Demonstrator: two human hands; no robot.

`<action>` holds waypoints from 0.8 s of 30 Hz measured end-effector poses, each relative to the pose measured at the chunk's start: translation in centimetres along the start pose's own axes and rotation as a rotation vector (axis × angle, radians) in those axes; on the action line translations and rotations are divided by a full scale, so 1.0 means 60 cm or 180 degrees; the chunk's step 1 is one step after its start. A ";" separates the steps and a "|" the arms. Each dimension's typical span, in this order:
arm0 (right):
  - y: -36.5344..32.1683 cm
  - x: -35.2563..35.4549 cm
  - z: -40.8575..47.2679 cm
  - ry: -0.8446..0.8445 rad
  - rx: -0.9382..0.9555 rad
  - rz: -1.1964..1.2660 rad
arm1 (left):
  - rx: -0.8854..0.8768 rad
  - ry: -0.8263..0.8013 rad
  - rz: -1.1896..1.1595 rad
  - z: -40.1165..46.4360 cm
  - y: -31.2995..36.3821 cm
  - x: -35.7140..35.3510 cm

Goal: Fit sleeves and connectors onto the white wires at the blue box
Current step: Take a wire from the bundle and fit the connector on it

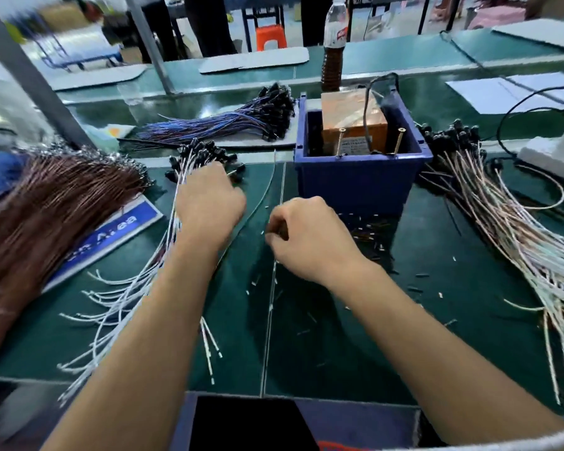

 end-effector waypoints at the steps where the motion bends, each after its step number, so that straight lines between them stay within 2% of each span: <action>1: -0.013 -0.013 0.008 -0.0043 0.0028 -0.0038 | 0.0111 0.0035 0.0220 0.008 -0.018 -0.005; 4: -0.047 -0.048 0.029 -0.0215 0.0098 -0.0116 | 0.0126 0.0028 0.0674 0.022 -0.034 -0.030; 7: -0.065 -0.073 0.051 -0.0263 0.0082 -0.0265 | -0.0120 0.0306 0.0821 0.035 -0.020 -0.032; 12: -0.056 -0.089 0.069 -0.0297 -0.0080 -0.0102 | -0.0228 0.0087 0.0897 0.064 -0.026 -0.043; 16: -0.046 -0.093 0.061 -0.0218 -0.0108 0.0072 | -0.0554 0.0223 0.0522 0.062 -0.003 -0.025; 21: -0.024 -0.073 0.060 0.0091 -0.0261 0.0402 | -0.0218 0.0481 -0.0492 0.072 -0.021 -0.006; 24: -0.016 -0.062 0.055 0.0270 -0.0366 0.0641 | -0.0279 0.0031 -0.0211 0.076 0.001 -0.036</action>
Point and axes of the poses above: each hand's wrist, its own z-axis towards the middle knuckle, its own x-axis out of the back of the hand, y = z × x, the point moved 9 cm from there along z, towards the middle knuckle, and after that the axes turned 5 degrees about z, right-handed, at the moved point
